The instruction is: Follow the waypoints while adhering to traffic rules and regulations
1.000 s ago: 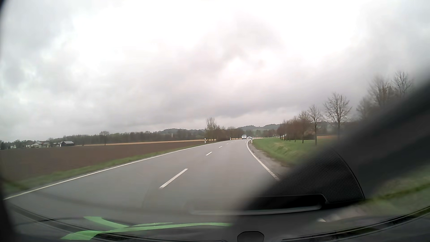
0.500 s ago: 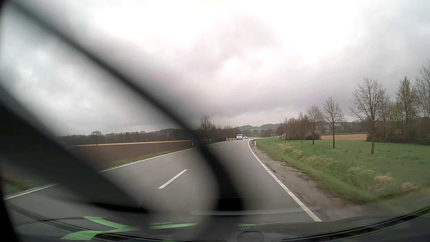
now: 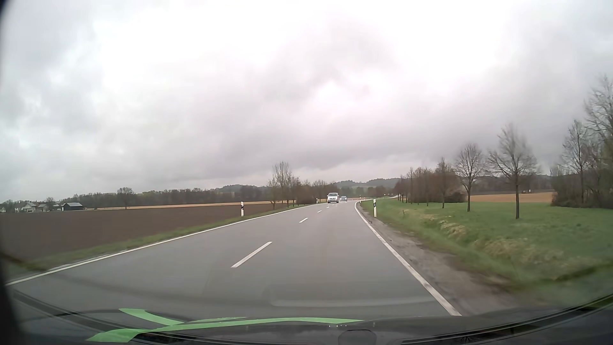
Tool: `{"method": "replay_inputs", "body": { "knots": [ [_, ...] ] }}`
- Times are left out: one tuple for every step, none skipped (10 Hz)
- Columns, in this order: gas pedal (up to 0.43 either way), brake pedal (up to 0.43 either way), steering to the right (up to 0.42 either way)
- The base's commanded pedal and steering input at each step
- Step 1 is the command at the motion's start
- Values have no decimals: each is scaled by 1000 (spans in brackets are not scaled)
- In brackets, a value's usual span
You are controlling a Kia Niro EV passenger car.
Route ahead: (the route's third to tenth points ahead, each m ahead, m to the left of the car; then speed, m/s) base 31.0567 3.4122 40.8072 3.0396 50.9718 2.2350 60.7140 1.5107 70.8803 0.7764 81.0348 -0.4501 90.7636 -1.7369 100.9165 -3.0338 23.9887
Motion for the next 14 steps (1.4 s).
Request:
{"method": "replay_inputs", "body": {
  "knots": [
    [98, 0, 6],
    [98, 0, 6],
    [98, 0, 6],
    [98, 0, 6],
    [98, 0, 6],
    [98, 0, 6],
    [98, 0, 5],
    [98, 0, 3],
    [98, 0, 3],
    [98, 0, 3],
    [98, 0, 4],
    [98, 0, 5],
    [98, 0, 6],
    [110, 0, 6]
  ]
}}
